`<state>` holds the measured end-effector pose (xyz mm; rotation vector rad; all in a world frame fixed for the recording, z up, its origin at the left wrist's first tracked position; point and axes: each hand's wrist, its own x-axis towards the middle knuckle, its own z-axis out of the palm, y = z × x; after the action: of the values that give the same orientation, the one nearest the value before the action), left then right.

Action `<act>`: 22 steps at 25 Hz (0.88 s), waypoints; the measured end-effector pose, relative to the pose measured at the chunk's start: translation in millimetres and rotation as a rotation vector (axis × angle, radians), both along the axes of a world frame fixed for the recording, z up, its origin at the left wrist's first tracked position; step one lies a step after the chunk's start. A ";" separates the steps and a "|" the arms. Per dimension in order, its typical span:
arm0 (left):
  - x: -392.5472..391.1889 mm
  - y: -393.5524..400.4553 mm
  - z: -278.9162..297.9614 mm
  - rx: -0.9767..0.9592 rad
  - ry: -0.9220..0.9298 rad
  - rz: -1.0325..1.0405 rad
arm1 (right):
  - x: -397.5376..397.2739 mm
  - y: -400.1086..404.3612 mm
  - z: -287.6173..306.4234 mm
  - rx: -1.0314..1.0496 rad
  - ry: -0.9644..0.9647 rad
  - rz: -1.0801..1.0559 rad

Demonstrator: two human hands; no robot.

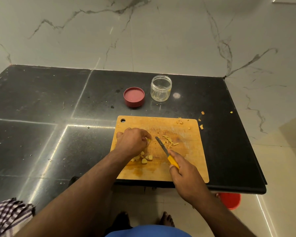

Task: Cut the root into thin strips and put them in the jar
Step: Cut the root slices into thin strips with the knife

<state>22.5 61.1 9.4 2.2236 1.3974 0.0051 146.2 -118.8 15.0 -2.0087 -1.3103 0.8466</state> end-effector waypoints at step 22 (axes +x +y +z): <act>5.8 -2.7 2.2 -0.069 -0.010 -0.018 | -0.2 -2.1 3.9 -0.027 0.002 -0.009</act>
<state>28.2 58.4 11.6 2.1762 1.3521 -0.0379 146.0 -120.9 18.8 -2.0327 -1.2938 0.8668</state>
